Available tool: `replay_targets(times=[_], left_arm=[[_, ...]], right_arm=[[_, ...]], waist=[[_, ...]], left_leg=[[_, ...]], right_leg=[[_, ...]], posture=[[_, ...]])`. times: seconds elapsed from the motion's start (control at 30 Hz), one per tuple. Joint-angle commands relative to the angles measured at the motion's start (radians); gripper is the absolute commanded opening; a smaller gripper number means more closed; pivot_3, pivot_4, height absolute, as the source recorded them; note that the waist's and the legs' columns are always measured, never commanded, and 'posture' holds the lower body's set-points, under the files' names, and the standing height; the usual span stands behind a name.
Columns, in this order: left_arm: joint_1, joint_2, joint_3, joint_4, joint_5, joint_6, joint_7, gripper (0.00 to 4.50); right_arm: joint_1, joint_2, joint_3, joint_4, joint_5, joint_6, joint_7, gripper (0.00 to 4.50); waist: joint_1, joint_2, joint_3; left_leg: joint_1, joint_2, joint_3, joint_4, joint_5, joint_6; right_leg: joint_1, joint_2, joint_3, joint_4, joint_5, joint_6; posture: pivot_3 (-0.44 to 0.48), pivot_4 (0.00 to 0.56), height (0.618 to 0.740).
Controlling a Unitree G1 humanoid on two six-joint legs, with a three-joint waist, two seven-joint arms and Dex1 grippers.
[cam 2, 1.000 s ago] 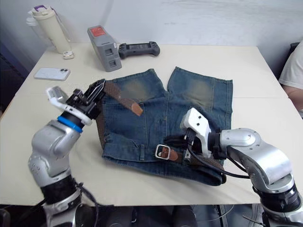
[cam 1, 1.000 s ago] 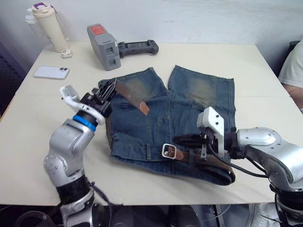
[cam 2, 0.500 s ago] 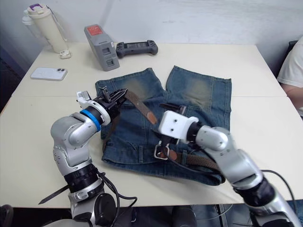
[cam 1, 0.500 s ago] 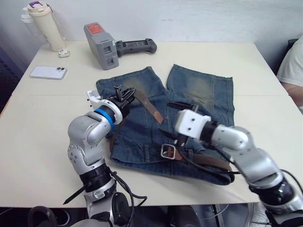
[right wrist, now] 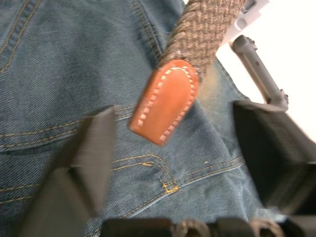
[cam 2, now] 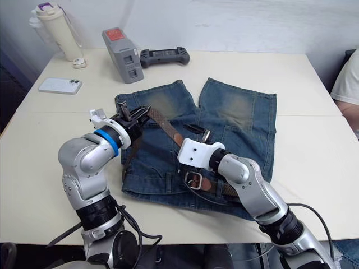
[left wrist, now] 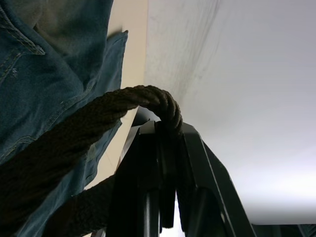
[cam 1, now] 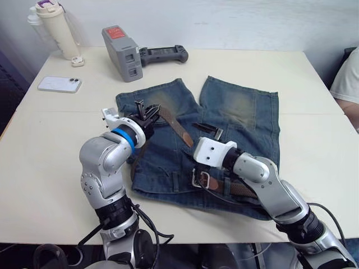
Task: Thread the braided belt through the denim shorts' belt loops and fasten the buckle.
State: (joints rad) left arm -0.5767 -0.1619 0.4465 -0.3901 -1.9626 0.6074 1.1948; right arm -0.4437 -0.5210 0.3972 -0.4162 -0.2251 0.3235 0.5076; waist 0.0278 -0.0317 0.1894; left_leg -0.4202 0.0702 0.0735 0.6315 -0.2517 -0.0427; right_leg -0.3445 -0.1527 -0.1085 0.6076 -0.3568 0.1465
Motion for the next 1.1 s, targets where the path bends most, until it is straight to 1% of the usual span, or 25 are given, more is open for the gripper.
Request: replay_targets(times=[0.03,0.07,0.13,0.17,0.3,0.33,0.37,0.4,0.43,0.47,0.5,0.53,0.57,0.6,0.63,0.7,0.77,0.8,0.9,0.97,1.1], left_arm=[[-0.003,-0.083,-0.023,-0.056,-0.010,-0.013,0.009,0.00],[-0.001,-0.081,-0.025,-0.058,-0.010,-0.016,0.012,0.00],[0.002,-0.077,-0.027,-0.060,-0.010,-0.017,0.014,0.00],[0.004,-0.075,-0.027,-0.060,-0.010,-0.016,0.014,0.00],[0.022,-0.027,-0.024,-0.048,-0.010,0.034,-0.013,0.00],[0.030,0.001,-0.023,-0.036,-0.010,0.069,-0.039,0.00],[0.053,0.086,-0.033,-0.014,-0.010,0.142,-0.095,0.00],[0.069,0.147,-0.037,-0.002,-0.010,0.184,-0.141,0.00],[0.086,0.185,-0.041,0.004,-0.010,0.213,-0.173,0.00],[0.101,0.209,-0.044,0.005,-0.010,0.228,-0.190,0.42],[0.115,0.206,-0.043,-0.005,-0.010,0.223,-0.210,0.87],[0.123,0.202,-0.043,-0.010,-0.010,0.214,-0.206,1.16],[0.128,0.201,-0.043,-0.013,-0.010,0.207,-0.203,1.63],[0.134,0.189,-0.042,-0.022,-0.010,0.192,-0.185,2.01],[0.146,0.176,-0.043,-0.036,-0.010,0.179,-0.165,2.53],[0.166,0.142,-0.045,-0.073,-0.010,0.132,-0.116,3.27],[0.183,0.120,-0.055,-0.103,-0.010,0.103,-0.075,4.23],[0.186,0.098,-0.062,-0.122,-0.010,0.078,-0.037,4.48],[0.192,0.045,-0.087,-0.175,-0.010,0.004,0.026,4.48],[0.188,0.024,-0.097,-0.199,-0.010,-0.038,0.046,4.48],[0.195,0.026,-0.114,-0.225,-0.010,-0.094,0.083,4.48]], right_arm=[[0.002,0.006,-0.043,-0.002,-0.021,-0.035,-0.015,1.59],[-0.001,0.008,-0.050,0.000,-0.024,-0.042,-0.018,1.19],[-0.005,0.012,-0.061,0.002,-0.028,-0.054,-0.021,0.18],[-0.007,0.015,-0.064,0.003,-0.029,-0.059,-0.021,0.08],[-0.017,0.005,-0.086,0.011,-0.025,-0.076,0.003,0.08],[-0.023,-0.002,-0.089,0.019,-0.024,-0.079,0.016,0.08],[-0.034,-0.013,-0.093,0.028,-0.024,-0.086,0.030,0.08],[-0.046,-0.020,-0.097,0.039,-0.022,-0.091,0.044,0.08],[-0.057,-0.029,-0.097,0.048,-0.022,-0.094,0.059,0.08],[-0.072,-0.037,-0.095,0.063,-0.024,-0.102,0.073,0.03],[-0.085,-0.038,-0.094,0.077,-0.021,-0.107,0.081,0.00],[-0.099,-0.039,-0.091,0.095,-0.023,-0.115,0.088,0.00],[-0.108,-0.039,-0.090,0.107,-0.024,-0.121,0.092,0.00],[-0.115,-0.038,-0.087,0.120,-0.026,-0.128,0.097,0.00],[-0.122,-0.035,-0.082,0.135,-0.029,-0.137,0.099,0.00],[-0.131,-0.028,-0.070,0.160,-0.038,-0.153,0.104,0.00],[-0.137,-0.018,-0.055,0.178,-0.048,-0.165,0.109,0.00],[-0.138,-0.010,-0.047,0.181,-0.053,-0.167,0.112,0.00],[-0.132,0.015,-0.004,0.180,-0.080,-0.169,0.125,0.00],[-0.122,0.026,0.012,0.171,-0.096,-0.162,0.132,0.00],[-0.106,0.034,0.020,0.158,-0.120,-0.156,0.133,0.00]], waist=[[0.001,0.000,0.000],[0.001,0.000,0.000],[0.001,0.000,0.000],[0.001,0.000,0.000],[0.000,0.000,0.000],[0.000,0.000,0.000],[-0.001,0.000,0.000],[-0.004,0.000,0.000],[-0.007,0.001,0.000],[-0.009,0.001,0.000],[-0.007,0.001,0.000],[-0.004,0.001,0.000],[-0.003,0.001,0.000],[0.000,0.001,0.000],[0.001,0.001,0.000],[0.000,0.001,0.000],[-0.001,0.001,0.000],[-0.002,0.001,0.000],[-0.004,0.001,0.000],[-0.005,0.001,0.000],[-0.002,0.001,0.000]], left_leg=[[0.000,0.000,0.000,0.000,0.000,0.000],[0.000,0.000,0.000,0.000,0.000,0.000],[0.000,0.000,0.000,0.000,0.000,0.000],[0.000,0.000,0.000,0.000,0.000,0.000],[0.000,0.000,0.000,0.000,0.000,0.000],[0.000,0.000,0.000,0.000,0.000,0.000],[0.000,0.000,0.000,0.000,0.000,0.000],[0.000,0.000,0.000,0.000,0.000,0.000],[0.000,0.000,0.000,0.000,0.000,0.000],[0.000,0.000,0.001,-0.001,0.001,0.000],[0.000,0.000,0.001,-0.001,0.001,0.000],[0.000,0.000,0.001,-0.001,0.001,-0.001],[0.000,0.000,0.001,-0.001,0.001,0.000],[-0.001,0.000,0.001,0.000,0.001,0.000],[-0.001,0.000,0.001,0.000,0.001,0.000],[-0.001,0.000,0.000,0.000,0.001,0.000],[-0.001,0.000,0.000,0.000,0.001,0.000],[-0.001,0.000,0.000,0.000,0.001,0.000],[0.000,0.000,0.000,0.000,0.001,-0.001],[0.000,0.000,0.000,0.000,0.001,-0.001],[0.000,0.000,0.000,0.001,0.001,-0.001]], right_leg=[[0.000,0.000,0.000,0.000,0.000,0.000],[0.000,0.000,0.000,0.000,0.000,0.000],[0.000,0.000,0.000,0.001,0.000,0.000],[0.000,0.000,0.000,0.001,0.000,0.000],[0.000,0.000,0.000,0.002,0.000,0.000],[0.000,0.000,0.000,0.002,0.000,0.000],[0.000,0.000,0.000,0.002,0.000,0.000],[0.000,0.000,0.000,0.003,0.000,0.000],[-0.002,0.001,0.001,0.004,0.000,0.000],[-0.003,0.001,0.002,0.005,0.000,0.000],[-0.003,0.001,0.002,0.006,0.000,0.000],[-0.003,0.001,0.002,0.006,0.000,0.000],[-0.003,0.001,0.002,0.005,0.000,0.000],[-0.003,0.001,0.002,0.005,0.000,0.000],[-0.003,0.000,0.001,0.005,0.000,0.000],[-0.001,0.000,0.001,0.004,0.000,0.000],[-0.001,0.000,0.001,0.004,0.000,0.000],[-0.001,0.000,0.001,0.004,0.000,0.000],[-0.001,0.000,0.001,0.004,0.000,0.000],[-0.001,0.000,0.001,0.004,0.000,0.000],[-0.001,0.001,0.001,0.004,0.000,0.000]], posture=[[0.000,0.150,0.740],[0.000,0.150,0.740],[0.000,0.150,0.740],[0.000,0.150,0.740],[0.000,0.150,0.740],[0.000,0.150,0.740],[0.000,0.150,0.740],[0.000,0.150,0.740],[0.000,0.150,0.740],[0.000,0.150,0.740],[0.000,0.150,0.740],[0.000,0.150,0.740],[0.000,0.150,0.740],[0.000,0.150,0.740],[0.000,0.150,0.740],[0.000,0.150,0.740],[0.000,0.150,0.740],[0.000,0.150,0.740],[0.000,0.150,0.740],[0.000,0.150,0.740],[0.000,0.150,0.740]])
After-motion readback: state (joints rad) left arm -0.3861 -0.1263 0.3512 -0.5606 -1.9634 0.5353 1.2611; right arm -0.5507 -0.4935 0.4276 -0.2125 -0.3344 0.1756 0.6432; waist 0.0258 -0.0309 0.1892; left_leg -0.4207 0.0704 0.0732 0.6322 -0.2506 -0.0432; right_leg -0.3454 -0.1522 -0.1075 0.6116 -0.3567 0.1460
